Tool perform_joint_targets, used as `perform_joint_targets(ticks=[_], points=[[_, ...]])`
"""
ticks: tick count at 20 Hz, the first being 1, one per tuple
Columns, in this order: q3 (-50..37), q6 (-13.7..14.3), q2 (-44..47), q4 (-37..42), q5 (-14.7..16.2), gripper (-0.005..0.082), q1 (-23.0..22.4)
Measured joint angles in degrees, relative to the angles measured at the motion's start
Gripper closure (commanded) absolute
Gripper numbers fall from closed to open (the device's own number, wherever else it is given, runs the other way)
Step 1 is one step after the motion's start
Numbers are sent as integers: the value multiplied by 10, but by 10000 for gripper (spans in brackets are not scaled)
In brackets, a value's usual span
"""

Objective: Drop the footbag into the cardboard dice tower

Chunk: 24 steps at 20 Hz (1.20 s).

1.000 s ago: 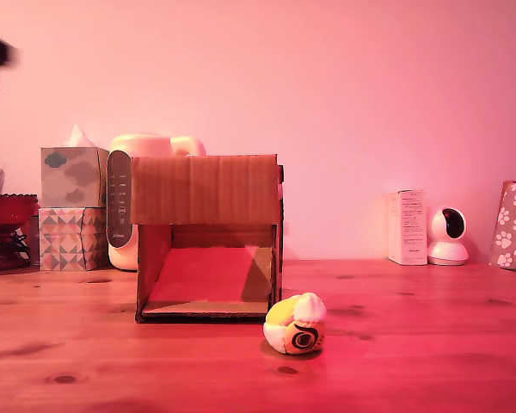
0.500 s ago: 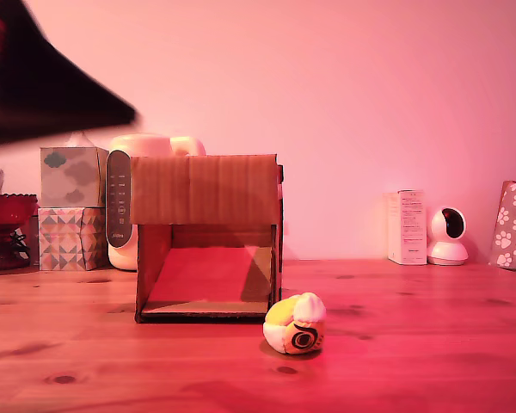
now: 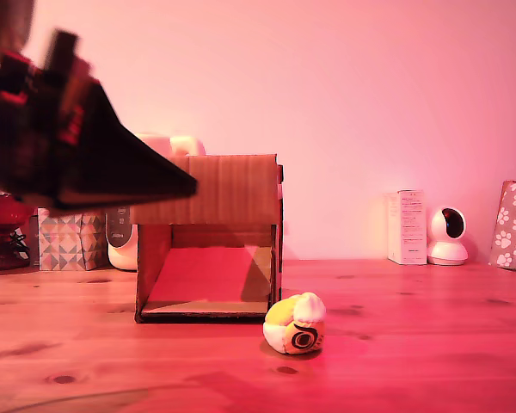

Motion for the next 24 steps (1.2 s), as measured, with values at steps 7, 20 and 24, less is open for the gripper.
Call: perform_joint_targets(ticks=[7, 20, 24], points=[[99, 0, 113, -4, 7, 690, -1], [188, 29, 242, -40, -9, -13, -19], [220, 44, 320, -40, -23, -13, -19]])
